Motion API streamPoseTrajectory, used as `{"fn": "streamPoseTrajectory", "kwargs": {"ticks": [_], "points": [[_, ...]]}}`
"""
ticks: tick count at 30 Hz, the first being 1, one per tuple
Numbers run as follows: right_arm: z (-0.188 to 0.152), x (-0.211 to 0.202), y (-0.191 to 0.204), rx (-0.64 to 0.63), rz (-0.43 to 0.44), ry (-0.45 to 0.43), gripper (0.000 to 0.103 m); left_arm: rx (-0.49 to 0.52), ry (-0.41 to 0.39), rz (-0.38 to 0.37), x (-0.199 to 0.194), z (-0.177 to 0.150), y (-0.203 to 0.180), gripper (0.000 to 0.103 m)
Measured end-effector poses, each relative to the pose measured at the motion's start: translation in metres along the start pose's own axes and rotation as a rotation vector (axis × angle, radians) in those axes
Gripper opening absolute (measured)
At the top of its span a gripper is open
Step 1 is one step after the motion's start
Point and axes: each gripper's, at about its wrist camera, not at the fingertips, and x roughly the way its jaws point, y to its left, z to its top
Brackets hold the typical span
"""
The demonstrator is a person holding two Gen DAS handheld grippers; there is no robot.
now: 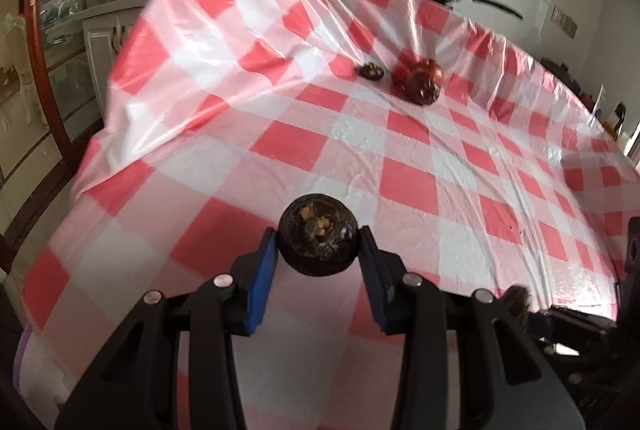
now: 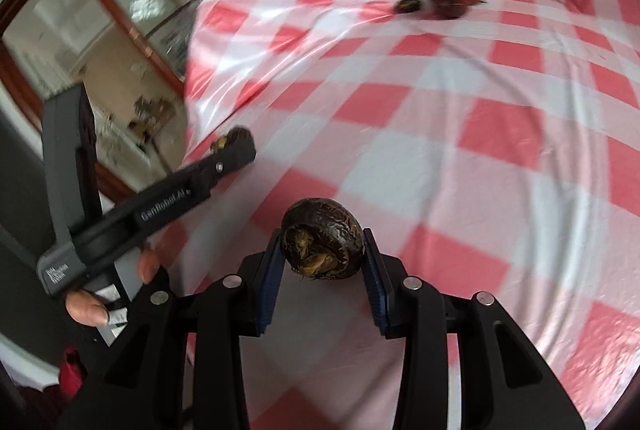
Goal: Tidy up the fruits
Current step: 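Carry both mangosteens over the white box and open both grippers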
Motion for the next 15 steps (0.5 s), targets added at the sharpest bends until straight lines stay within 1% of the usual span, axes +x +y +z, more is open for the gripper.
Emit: {"fn": "streamPoseTrajectory", "kwargs": {"ticks": [5,8,10,12,15], "points": [[-0.007,0.005,0.025,-0.091,0.012,0.012,0.038,-0.018,-0.051,0.023,-0.033,-0.025,0.03,0.041],[-0.01,0.008,0.036,-0.116,0.03,0.024,0.038,-0.03,-0.106,0.033,-0.062,-0.041,0.055,0.041],[-0.014,0.012,0.048,-0.147,0.037,0.036,0.038,-0.065,-0.142,0.048,-0.085,-0.054,0.078,0.041],[-0.017,0.015,0.06,-0.174,0.049,0.048,0.038,-0.113,-0.156,0.062,-0.101,-0.067,0.102,0.041],[-0.027,0.023,0.089,-0.259,0.075,0.076,0.038,-0.196,-0.165,0.118,-0.12,-0.086,0.141,0.041]]}}
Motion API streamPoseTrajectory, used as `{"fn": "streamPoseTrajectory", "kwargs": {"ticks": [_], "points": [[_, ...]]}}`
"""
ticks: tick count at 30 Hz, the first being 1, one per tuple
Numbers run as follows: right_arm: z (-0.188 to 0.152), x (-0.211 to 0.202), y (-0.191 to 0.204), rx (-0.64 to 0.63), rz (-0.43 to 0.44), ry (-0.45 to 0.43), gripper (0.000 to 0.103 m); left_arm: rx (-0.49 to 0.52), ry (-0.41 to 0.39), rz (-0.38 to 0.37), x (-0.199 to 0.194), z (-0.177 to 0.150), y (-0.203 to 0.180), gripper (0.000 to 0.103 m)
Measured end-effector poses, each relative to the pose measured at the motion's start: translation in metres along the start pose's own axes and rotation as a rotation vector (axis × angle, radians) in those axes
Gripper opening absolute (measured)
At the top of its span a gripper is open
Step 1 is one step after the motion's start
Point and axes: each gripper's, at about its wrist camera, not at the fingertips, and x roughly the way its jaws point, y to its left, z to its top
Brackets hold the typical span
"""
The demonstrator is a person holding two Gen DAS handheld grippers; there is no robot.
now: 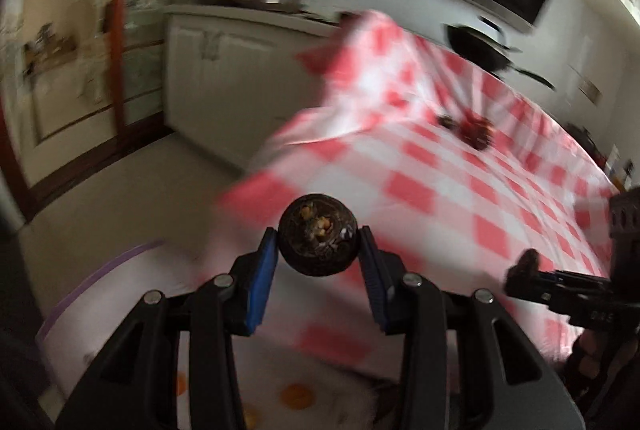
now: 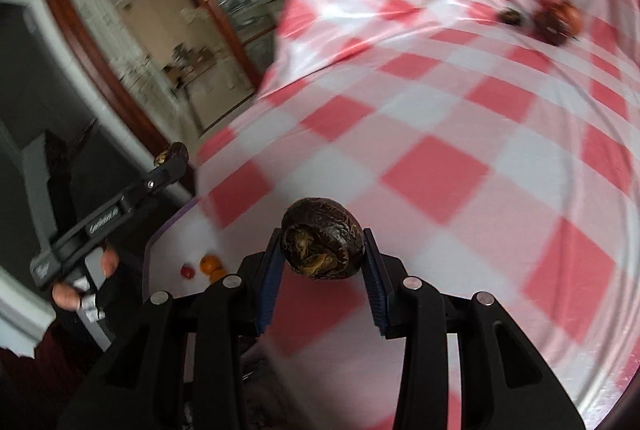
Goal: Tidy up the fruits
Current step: 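Carry both mangosteens over the white box and open both grippers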
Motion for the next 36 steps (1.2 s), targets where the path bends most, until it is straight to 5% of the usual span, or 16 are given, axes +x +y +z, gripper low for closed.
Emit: {"fn": "streamPoseTrajectory", "kwargs": {"ticks": [7,13,16,19,25,29,36], "points": [[-0.016,0.031,0.091,-0.34,0.027,0.065,0.038,-0.15,0.031,0.157,-0.006,-0.03,0.085,0.041],[-0.051,0.061,0.165,-0.638,0.103,0.15,0.038,-0.256,0.159,0.237,0.025,-0.066,0.129,0.041],[-0.073,0.091,0.182,-0.751,0.067,0.237,0.038,-0.273,0.236,0.305,0.041,-0.085,0.144,0.041],[-0.091,0.133,0.181,-0.779,0.021,0.358,0.038,-0.311,0.324,0.366,0.056,-0.1,0.161,0.041],[-0.107,0.186,0.161,-0.712,-0.042,0.54,0.038,-0.305,0.381,0.413,0.07,-0.105,0.165,0.041],[-0.104,0.209,0.14,-0.605,-0.058,0.621,0.038,-0.293,0.417,0.434,0.08,-0.108,0.163,0.042],[-0.114,0.232,0.14,-0.656,-0.09,0.711,0.039,-0.275,0.434,0.446,0.085,-0.112,0.161,0.043]]}}
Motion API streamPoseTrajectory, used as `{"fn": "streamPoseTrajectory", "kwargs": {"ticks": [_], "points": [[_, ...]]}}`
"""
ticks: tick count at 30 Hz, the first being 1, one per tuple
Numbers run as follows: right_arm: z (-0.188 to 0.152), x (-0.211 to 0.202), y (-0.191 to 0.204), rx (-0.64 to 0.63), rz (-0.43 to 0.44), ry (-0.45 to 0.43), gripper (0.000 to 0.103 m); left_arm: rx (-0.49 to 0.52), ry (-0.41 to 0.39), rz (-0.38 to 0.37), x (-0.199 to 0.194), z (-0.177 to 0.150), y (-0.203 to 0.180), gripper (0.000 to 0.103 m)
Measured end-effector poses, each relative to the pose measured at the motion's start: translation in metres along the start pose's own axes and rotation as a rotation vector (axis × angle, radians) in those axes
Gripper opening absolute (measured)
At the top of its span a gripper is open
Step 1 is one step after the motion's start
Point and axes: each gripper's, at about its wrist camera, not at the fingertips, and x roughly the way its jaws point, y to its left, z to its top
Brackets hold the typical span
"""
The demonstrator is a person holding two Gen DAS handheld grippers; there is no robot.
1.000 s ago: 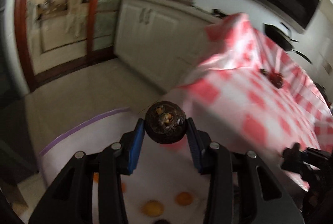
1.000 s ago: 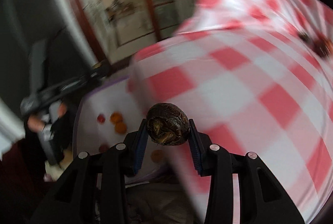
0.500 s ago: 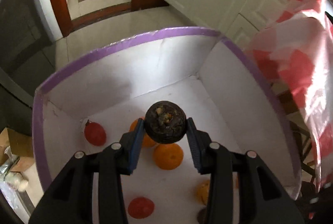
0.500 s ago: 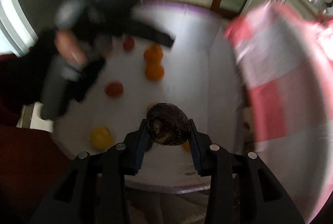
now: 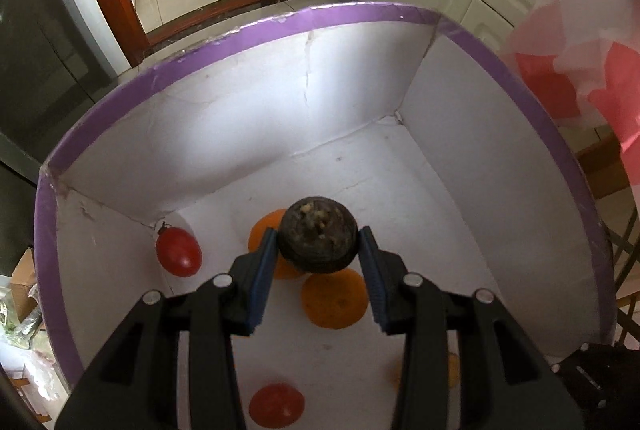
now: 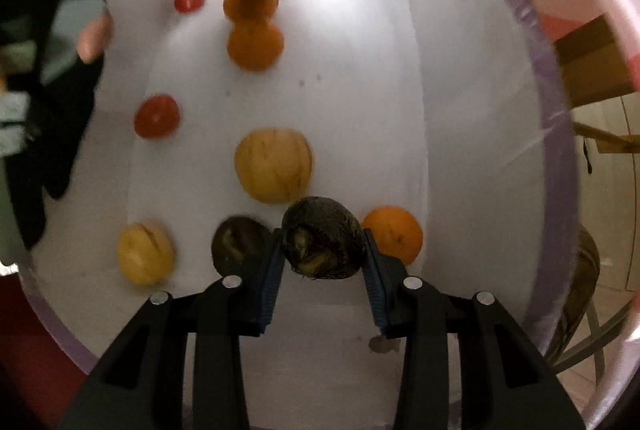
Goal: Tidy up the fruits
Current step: 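Carry both mangosteens over the white box and open both grippers, then move both open tools back over the remaining fruits on the table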
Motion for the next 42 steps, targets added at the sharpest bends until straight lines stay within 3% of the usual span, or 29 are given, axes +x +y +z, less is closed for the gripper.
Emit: {"fn": "streamPoseTrajectory", "kwargs": {"ticks": [1,2,5,8,10,14,18,20,23,25,27,30,32,35,38,42], "points": [[-0.001,-0.001,0.0,-0.001,0.001,-0.004,0.04,-0.004,0.003,-0.001,0.001,0.0,0.001,0.05],[-0.001,-0.004,0.0,-0.005,-0.001,-0.011,0.051,-0.008,0.003,-0.001,0.002,0.0,0.001,0.061],[-0.006,-0.016,0.007,-0.056,-0.021,-0.056,0.069,-0.038,-0.028,-0.045,-0.007,0.002,0.0,0.083],[-0.011,-0.035,0.015,-0.11,-0.076,-0.128,0.074,-0.079,-0.069,-0.125,-0.016,0.007,0.005,0.095],[-0.016,-0.055,0.018,-0.132,-0.094,-0.201,0.074,-0.122,-0.092,-0.174,-0.026,0.01,0.011,0.095],[-0.029,-0.119,0.023,-0.156,-0.069,-0.423,0.075,-0.204,-0.172,-0.173,-0.053,0.022,0.025,0.095],[-0.056,-0.195,0.018,-0.131,-0.058,-0.695,0.084,-0.26,-0.361,-0.148,-0.114,0.041,0.02,0.095],[-0.075,-0.234,0.004,-0.081,-0.088,-0.839,0.087,-0.235,-0.455,-0.151,-0.145,0.048,0.004,0.098],[-0.112,-0.28,-0.032,0.067,-0.155,-1.017,0.087,-0.108,-0.625,-0.158,-0.195,0.053,-0.044,0.101],[-0.138,-0.299,-0.056,0.178,-0.216,-1.106,0.087,0.033,-0.727,-0.175,-0.226,0.051,-0.092,0.102],[-0.166,-0.312,-0.084,0.288,-0.281,-1.161,0.087,0.163,-0.778,-0.21,-0.244,0.049,-0.14,0.102],[-0.201,-0.316,-0.125,0.459,-0.359,-1.18,0.087,0.316,-0.773,-0.265,-0.255,0.047,-0.21,0.102],[-0.227,-0.315,-0.161,0.595,-0.357,-1.154,0.087,0.409,-0.726,-0.297,-0.252,0.049,-0.266,0.102],[-0.259,-0.303,-0.205,0.775,-0.33,-1.09,0.087,0.527,-0.674,-0.293,-0.241,0.04,-0.328,0.102],[-0.289,-0.288,-0.233,0.908,-0.335,-1.071,0.087,0.666,-0.568,-0.27,-0.213,0.041,-0.407,0.102],[-0.318,-0.269,-0.268,1.044,-0.287,-1.021,0.087,0.68,-0.447,-0.313,-0.177,0.045,-0.461,0.102]]}}
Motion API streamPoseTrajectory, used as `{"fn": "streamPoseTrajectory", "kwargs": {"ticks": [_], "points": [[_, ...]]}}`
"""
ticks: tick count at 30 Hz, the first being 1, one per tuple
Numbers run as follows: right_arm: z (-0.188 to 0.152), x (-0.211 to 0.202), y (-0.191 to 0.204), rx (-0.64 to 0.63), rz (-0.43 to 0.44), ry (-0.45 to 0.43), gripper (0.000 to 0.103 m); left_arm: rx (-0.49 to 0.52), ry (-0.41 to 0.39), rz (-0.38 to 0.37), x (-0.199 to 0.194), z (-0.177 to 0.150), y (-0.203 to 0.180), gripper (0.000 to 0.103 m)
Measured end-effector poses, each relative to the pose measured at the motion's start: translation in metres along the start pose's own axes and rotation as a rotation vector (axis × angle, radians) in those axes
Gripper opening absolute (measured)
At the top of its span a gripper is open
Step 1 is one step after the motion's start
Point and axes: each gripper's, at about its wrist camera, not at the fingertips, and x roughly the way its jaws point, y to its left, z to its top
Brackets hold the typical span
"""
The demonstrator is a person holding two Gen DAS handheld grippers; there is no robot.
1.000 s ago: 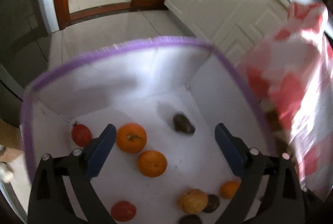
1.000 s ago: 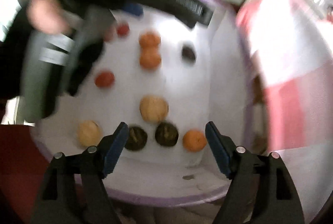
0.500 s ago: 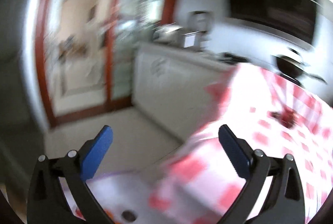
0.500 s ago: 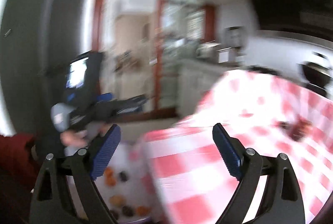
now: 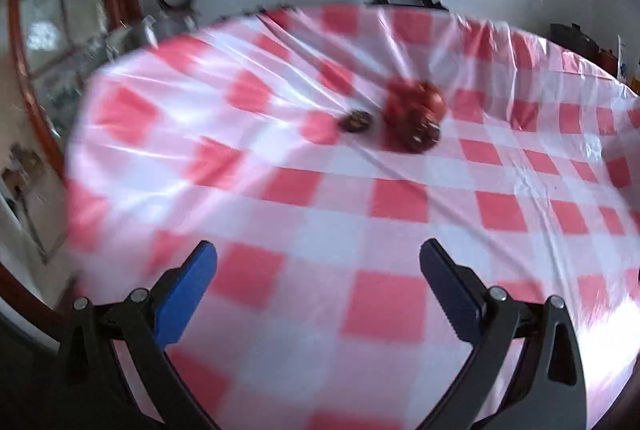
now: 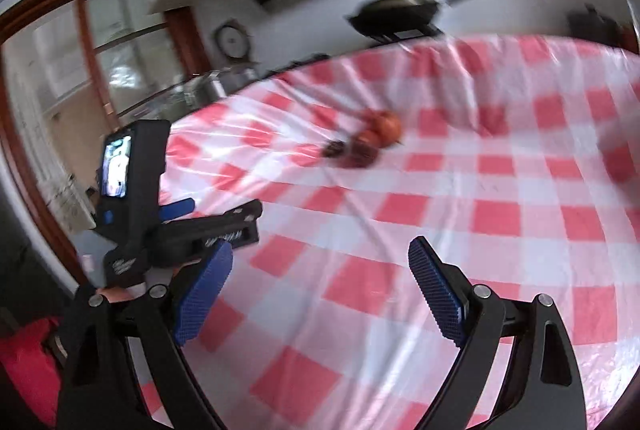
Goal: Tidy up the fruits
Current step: 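Move both open tools back over the remaining fruits on the table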
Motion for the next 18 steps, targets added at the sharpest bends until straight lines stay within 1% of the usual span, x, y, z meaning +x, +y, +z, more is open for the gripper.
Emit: {"fn": "streamPoseTrajectory", "kwargs": {"ticks": [1,3,4,5,7,10,11,12,15,17,18], "points": [[-0.007,0.007,-0.006,0.015,-0.008,0.023,0.087,-0.017,0.023,-0.022,0.015,0.005,-0.005,0.102],[-0.001,0.016,-0.022,0.057,-0.017,0.081,0.087,-0.047,0.052,-0.028,0.041,0.016,-0.01,0.102],[0.005,0.024,-0.031,0.071,-0.029,0.113,0.087,-0.054,0.055,-0.021,0.052,0.023,-0.012,0.102],[0.012,0.033,-0.039,0.073,-0.061,0.146,0.087,-0.06,0.053,-0.01,0.064,0.03,-0.014,0.102],[0.024,0.054,-0.054,0.075,-0.094,0.18,0.087,-0.07,0.044,0.0,0.078,0.039,-0.015,0.102],[0.044,0.088,-0.078,0.147,-0.103,0.216,0.087,-0.126,0.046,-0.004,0.098,0.048,-0.004,0.102],[0.048,0.097,-0.083,0.169,-0.103,0.22,0.087,-0.155,0.07,-0.02,0.102,0.049,0.003,0.101],[0.054,0.11,-0.09,0.201,-0.103,0.223,0.087,-0.214,0.094,-0.057,0.11,0.048,0.012,0.101],[0.067,0.138,-0.098,0.244,-0.115,0.212,0.087,-0.335,0.084,-0.12,0.109,0.043,0.035,0.101],[0.074,0.154,-0.1,0.271,-0.106,0.214,0.087,-0.365,0.083,-0.16,0.11,0.04,0.042,0.101],[0.079,0.168,-0.102,0.29,-0.101,0.223,0.087,-0.357,0.087,-0.186,0.111,0.04,0.041,0.101]]}}
